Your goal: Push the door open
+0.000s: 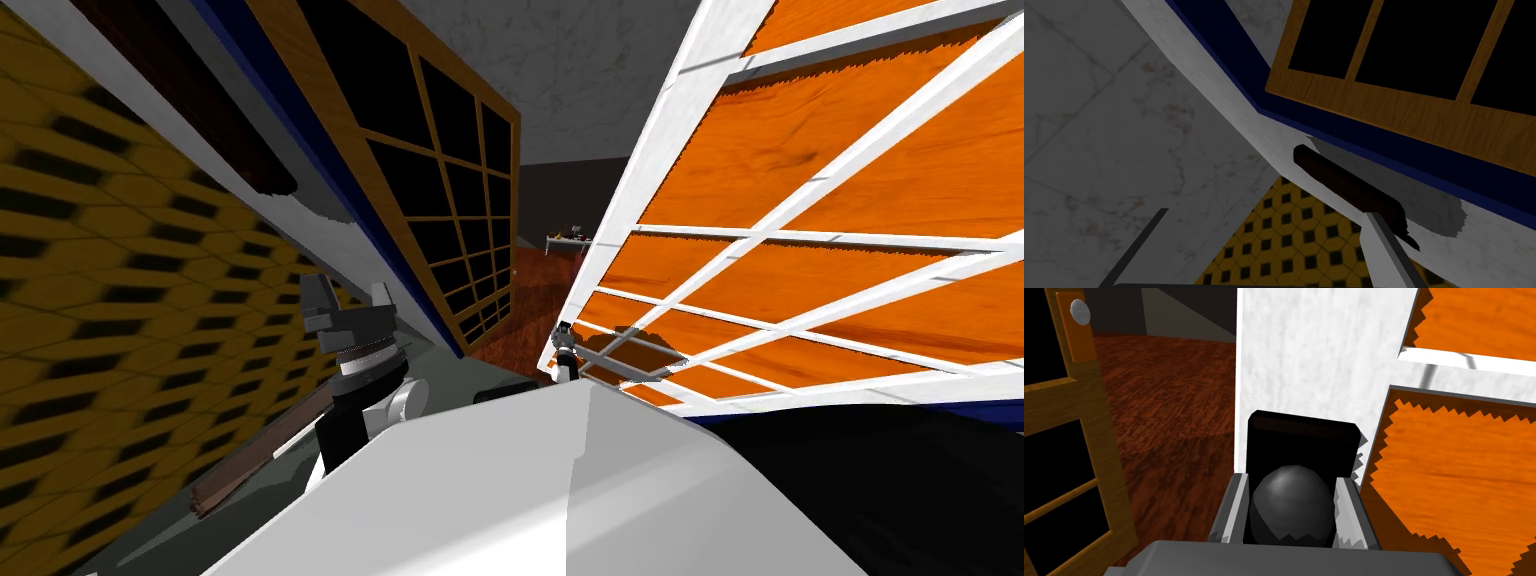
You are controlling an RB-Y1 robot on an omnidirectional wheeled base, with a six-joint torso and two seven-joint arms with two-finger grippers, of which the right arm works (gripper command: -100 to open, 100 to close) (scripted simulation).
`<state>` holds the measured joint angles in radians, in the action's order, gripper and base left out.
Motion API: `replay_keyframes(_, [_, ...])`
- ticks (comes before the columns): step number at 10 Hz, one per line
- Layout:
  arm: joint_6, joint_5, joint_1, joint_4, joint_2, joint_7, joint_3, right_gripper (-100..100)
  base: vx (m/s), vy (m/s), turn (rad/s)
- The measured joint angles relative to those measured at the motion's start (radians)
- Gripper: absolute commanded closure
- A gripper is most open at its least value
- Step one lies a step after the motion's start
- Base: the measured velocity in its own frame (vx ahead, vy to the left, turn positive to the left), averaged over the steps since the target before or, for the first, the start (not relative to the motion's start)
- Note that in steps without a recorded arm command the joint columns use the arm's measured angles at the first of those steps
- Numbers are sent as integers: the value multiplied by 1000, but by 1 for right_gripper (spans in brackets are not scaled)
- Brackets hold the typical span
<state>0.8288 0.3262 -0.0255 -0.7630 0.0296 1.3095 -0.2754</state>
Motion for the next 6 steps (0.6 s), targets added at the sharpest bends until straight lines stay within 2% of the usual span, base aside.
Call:
replay_keyframes(2, [5, 10, -7, 4, 12, -3, -12, 100, 113, -27, -16])
replay_keyframes(3, [-4, 14, 13, -27, 4, -11, -16, 100, 132, -20, -42])
replay_keyframes(6, [-19, 31, 4, -29, 7, -32, -37, 100, 89, -29, -17])
